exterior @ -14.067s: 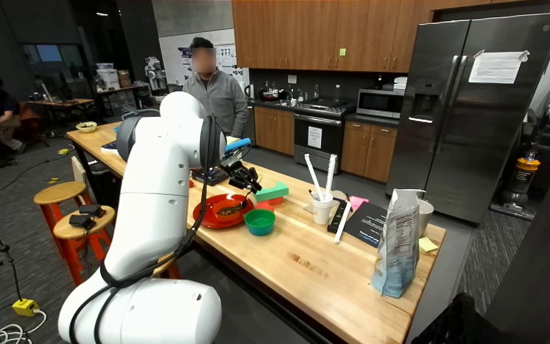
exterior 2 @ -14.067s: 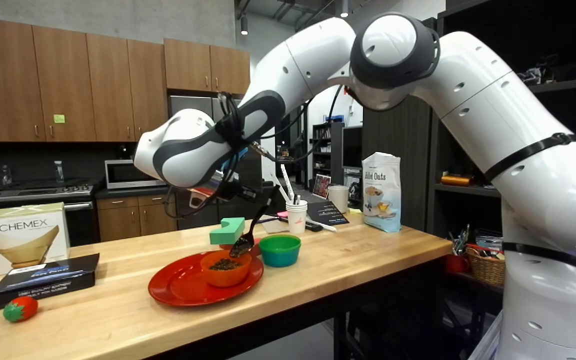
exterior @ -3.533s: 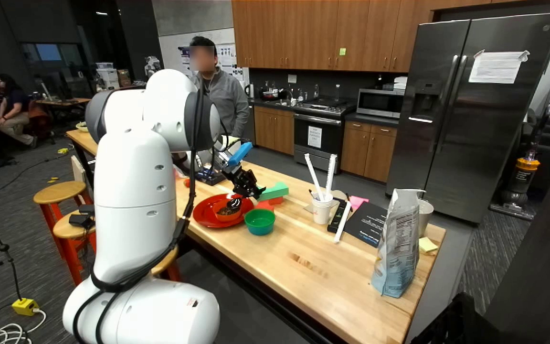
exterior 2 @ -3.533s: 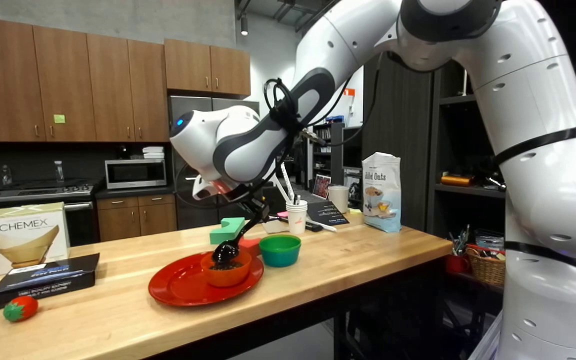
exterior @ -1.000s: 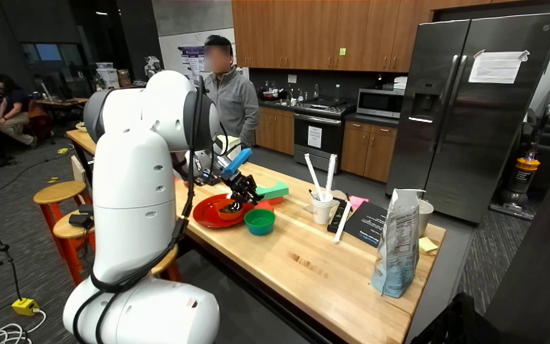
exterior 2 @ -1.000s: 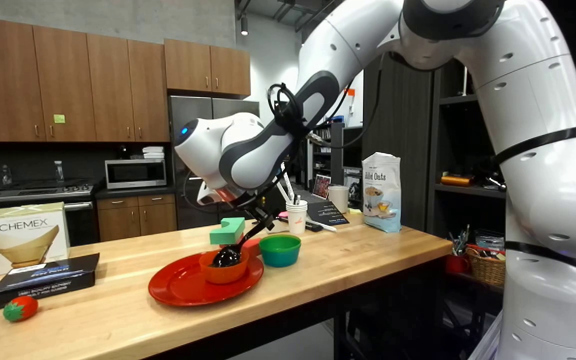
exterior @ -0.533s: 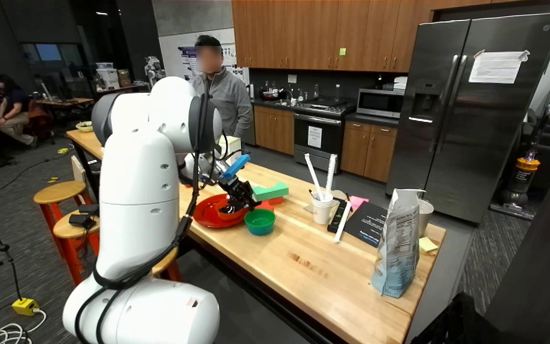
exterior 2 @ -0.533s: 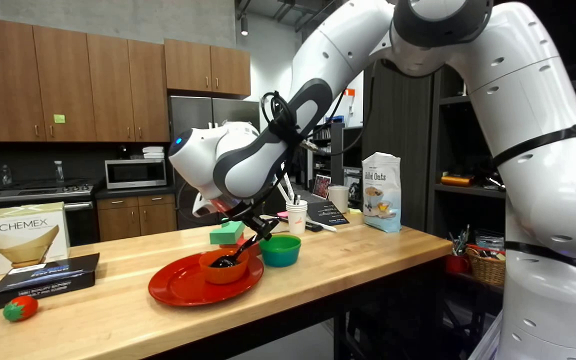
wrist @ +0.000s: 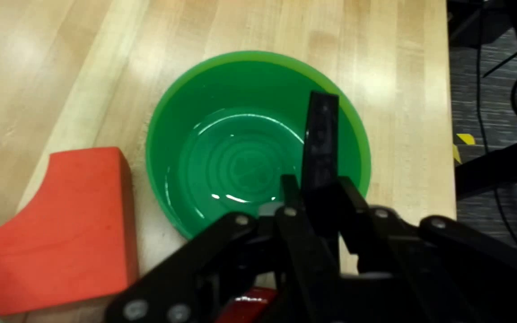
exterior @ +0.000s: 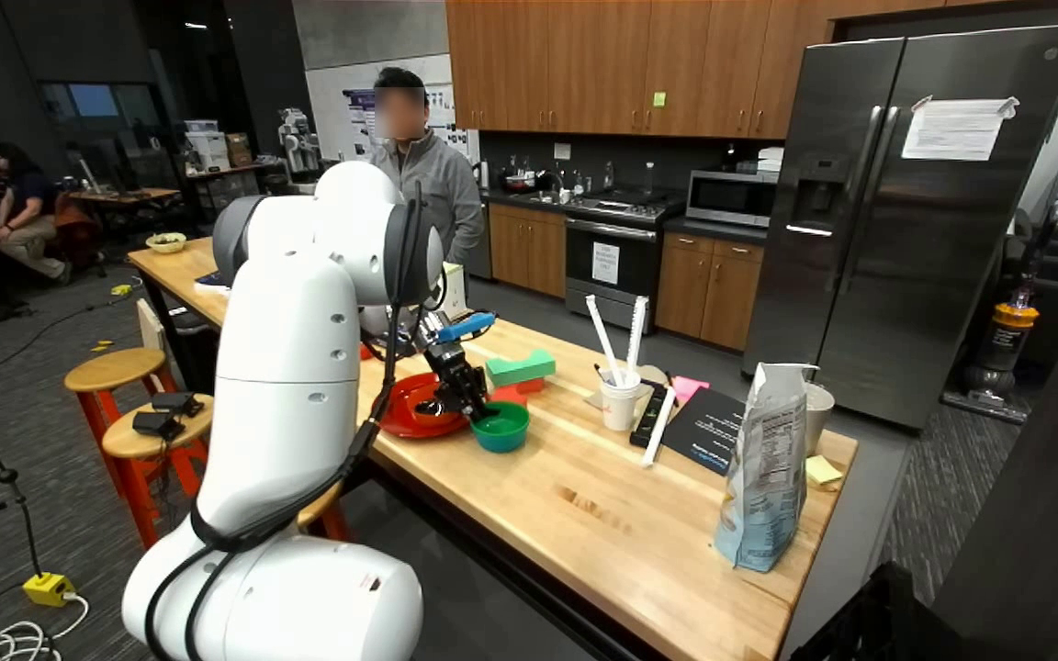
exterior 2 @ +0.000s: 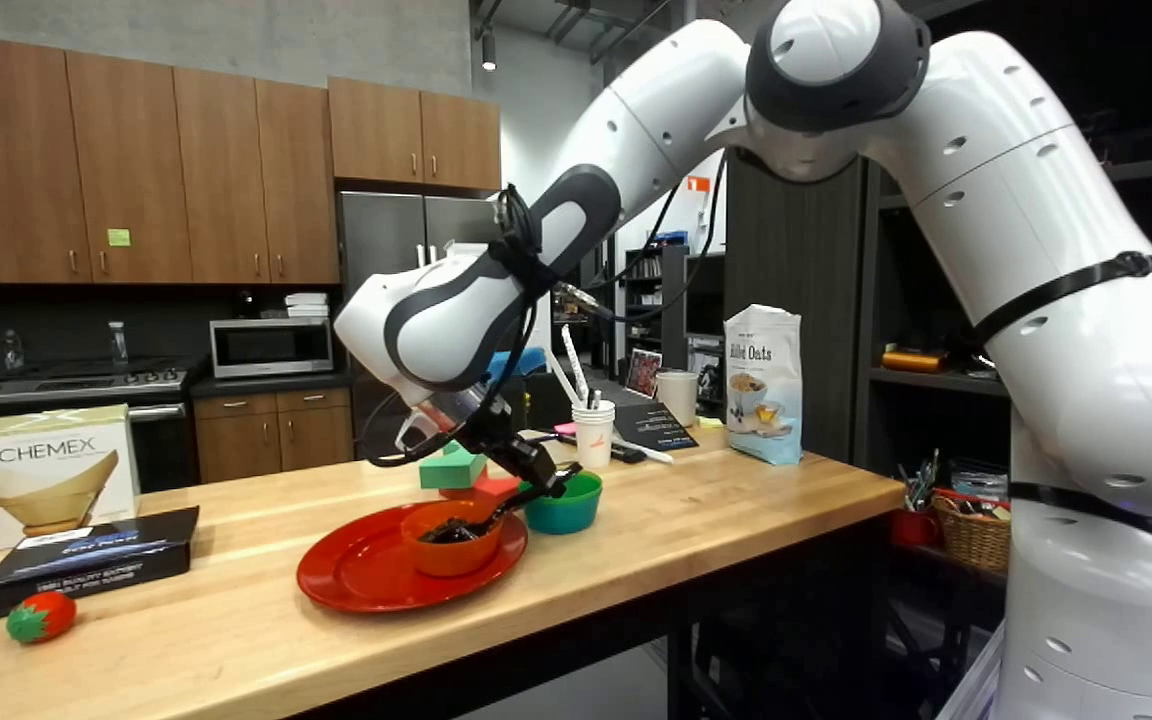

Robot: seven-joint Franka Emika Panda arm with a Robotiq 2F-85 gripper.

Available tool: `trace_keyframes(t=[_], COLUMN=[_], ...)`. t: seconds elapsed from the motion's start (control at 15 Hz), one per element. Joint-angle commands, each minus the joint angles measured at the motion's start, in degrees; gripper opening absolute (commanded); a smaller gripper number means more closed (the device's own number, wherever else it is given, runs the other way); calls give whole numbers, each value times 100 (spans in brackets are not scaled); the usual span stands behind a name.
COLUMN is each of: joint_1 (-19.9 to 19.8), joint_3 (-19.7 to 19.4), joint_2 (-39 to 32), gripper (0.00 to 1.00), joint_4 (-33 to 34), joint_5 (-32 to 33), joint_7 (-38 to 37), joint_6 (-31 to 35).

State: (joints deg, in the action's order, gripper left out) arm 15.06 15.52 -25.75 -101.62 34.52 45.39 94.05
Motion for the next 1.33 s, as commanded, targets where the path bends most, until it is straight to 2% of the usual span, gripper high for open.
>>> trace_keyframes(t=[0.0, 0.73, 1.27], joint_1=[-36, -215, -218], joint_3=[-94, -281, -320], joint_2=[-208, -244, -150], gripper=[6, 6, 6], joint_4=[538, 1010, 1229], joint_5=[-331, -779, -735], joint_7=[287, 274, 215], joint_6=[-577, -771, -732])
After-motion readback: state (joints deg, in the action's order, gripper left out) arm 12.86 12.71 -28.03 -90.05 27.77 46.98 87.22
